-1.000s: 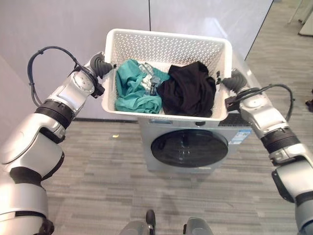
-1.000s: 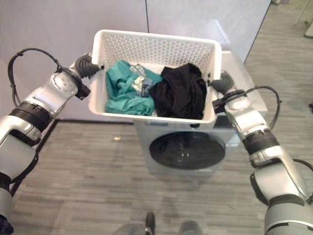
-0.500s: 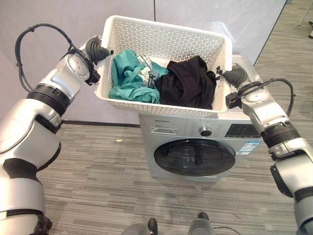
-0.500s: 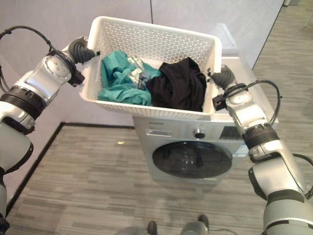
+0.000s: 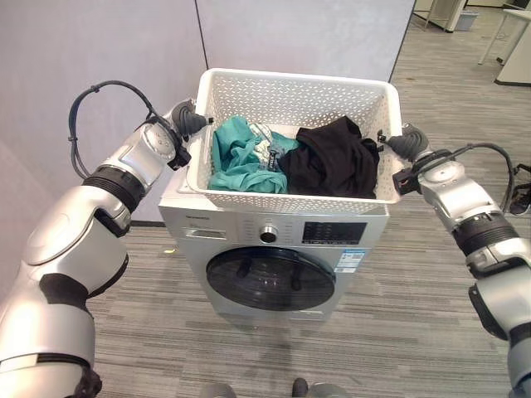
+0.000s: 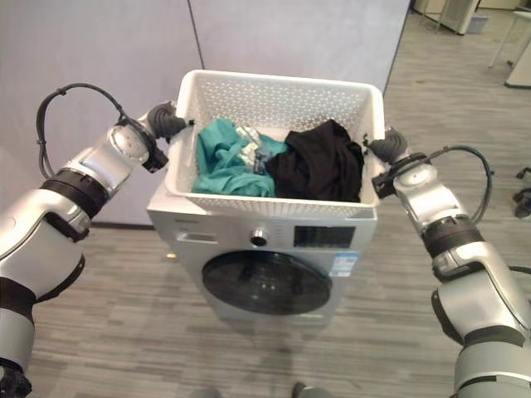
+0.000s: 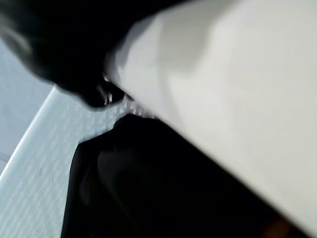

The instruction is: Grab the laundry basket,head to the washer,open it,put in the laundry and shut it.

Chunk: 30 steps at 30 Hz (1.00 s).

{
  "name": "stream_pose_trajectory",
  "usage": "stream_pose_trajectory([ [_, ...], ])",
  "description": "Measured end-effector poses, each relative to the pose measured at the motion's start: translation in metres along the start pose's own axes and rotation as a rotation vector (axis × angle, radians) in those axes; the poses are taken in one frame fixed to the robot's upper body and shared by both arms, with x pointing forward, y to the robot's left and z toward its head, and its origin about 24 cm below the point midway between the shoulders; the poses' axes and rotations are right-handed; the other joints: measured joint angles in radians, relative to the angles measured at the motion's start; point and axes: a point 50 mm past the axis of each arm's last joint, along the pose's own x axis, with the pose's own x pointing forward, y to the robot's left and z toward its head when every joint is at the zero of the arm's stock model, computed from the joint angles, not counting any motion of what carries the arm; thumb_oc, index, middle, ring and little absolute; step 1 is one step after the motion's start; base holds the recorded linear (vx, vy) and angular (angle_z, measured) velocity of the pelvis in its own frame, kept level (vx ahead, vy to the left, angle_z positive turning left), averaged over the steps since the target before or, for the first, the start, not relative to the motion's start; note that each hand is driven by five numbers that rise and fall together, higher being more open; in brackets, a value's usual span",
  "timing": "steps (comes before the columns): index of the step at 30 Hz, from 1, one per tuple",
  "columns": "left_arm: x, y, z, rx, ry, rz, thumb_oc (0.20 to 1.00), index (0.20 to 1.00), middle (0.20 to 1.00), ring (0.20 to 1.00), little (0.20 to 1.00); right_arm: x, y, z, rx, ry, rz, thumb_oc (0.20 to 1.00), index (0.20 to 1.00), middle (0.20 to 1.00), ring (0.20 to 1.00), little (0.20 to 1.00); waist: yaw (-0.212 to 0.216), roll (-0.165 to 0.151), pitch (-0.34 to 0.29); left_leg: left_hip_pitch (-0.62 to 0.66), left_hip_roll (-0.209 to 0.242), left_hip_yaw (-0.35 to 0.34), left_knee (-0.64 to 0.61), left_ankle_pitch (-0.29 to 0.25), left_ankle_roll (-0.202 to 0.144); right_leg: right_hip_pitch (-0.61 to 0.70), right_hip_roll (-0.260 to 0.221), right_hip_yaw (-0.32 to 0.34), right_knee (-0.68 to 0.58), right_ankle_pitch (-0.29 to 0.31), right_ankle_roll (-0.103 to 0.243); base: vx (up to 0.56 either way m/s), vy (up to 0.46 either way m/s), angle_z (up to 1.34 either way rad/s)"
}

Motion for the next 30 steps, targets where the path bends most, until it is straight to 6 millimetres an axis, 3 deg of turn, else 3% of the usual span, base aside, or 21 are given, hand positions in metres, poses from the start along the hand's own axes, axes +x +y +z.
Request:
stream_pose_trajectory([
  [3, -0.001, 0.007, -0.004, 0.001, 0.015, 0.018, 0.200, 0.200, 0.200, 0.200, 0.200, 0.003, 0.002, 0.008, 0.024, -0.010, 0.013, 0.200, 0.200, 0.200, 0.200, 0.200, 0.004, -0.010, 0.005, -0.008, -0.046, 0.032, -0.159, 0.005, -0.008, 0.018, 0.008, -0.003, -0.053, 0.019, -0.007, 0.10, 0.020, 0.03],
  [8, -0.003, 0.014, -0.011, 0.013, 0.034, 0.030, 0.200, 0.200, 0.200, 0.200, 0.200, 0.005, 0.013, 0.013, 0.034, -0.022, 0.032, 0.200, 0.200, 0.200, 0.200, 0.200, 0.005, -0.004, 0.003, -0.001, -0.067, 0.035, -0.198, 0.010, -0.010, 0.072, 0.035, -0.024, -0.111, 0.031, -0.022, 0.14, 0.071, 0.02],
  [11, -0.003, 0.016, -0.012, 0.012, 0.035, 0.039, 0.200, 0.200, 0.200, 0.200, 0.200, 0.005, 0.008, 0.021, 0.037, -0.044, 0.020, 0.200, 0.200, 0.200, 0.200, 0.200, 0.004, 0.018, -0.002, 0.019, -0.074, 0.033, -0.213, 0.012, -0.009, 0.086, 0.034, -0.024, -0.125, 0.045, -0.017, 0.18, 0.124, 0.02],
  [13, -0.003, 0.016, -0.012, 0.013, 0.036, 0.039, 0.200, 0.200, 0.200, 0.200, 0.200, 0.006, 0.007, 0.023, 0.037, -0.050, 0.014, 0.200, 0.200, 0.200, 0.200, 0.200, -0.003, 0.054, -0.010, 0.082, -0.083, 0.036, -0.245, 0.028, 0.009, 0.102, 0.033, -0.022, -0.124, 0.035, 0.011, 0.14, 0.118, -0.04],
  [19, -0.004, 0.020, -0.020, 0.007, 0.073, 0.057, 0.200, 0.200, 0.200, 0.200, 0.200, 0.011, 0.012, 0.038, 0.062, -0.063, 0.004, 0.200, 0.200, 0.200, 0.200, 0.200, 0.002, 0.052, -0.010, 0.101, -0.184, 0.063, -0.251, -0.006, 0.071, 0.101, -0.068, 0.007, -0.125, 0.025, 0.081, 0.13, 0.137, -0.07],
  [22, -0.003, 0.019, -0.019, 0.006, 0.079, 0.057, 0.200, 0.200, 0.200, 0.200, 0.200, 0.014, 0.011, 0.042, 0.072, -0.053, -0.007, 0.200, 0.200, 0.200, 0.200, 0.200, 0.007, 0.054, -0.011, 0.100, -0.210, 0.076, -0.251, -0.016, 0.086, 0.101, -0.099, 0.011, -0.136, 0.028, 0.109, 0.11, 0.131, -0.09],
  [30, 0.004, 0.003, -0.002, -0.008, 0.064, 0.027, 0.200, 0.200, 0.200, 0.200, 0.200, 0.019, -0.007, 0.036, 0.045, 0.032, -0.053, 0.200, 0.200, 0.200, 0.200, 0.200, 0.000, 0.065, -0.015, 0.092, -0.220, 0.094, -0.251, -0.030, 0.103, 0.084, -0.108, 0.029, -0.135, 0.032, 0.119, 0.06, 0.060, -0.06],
])
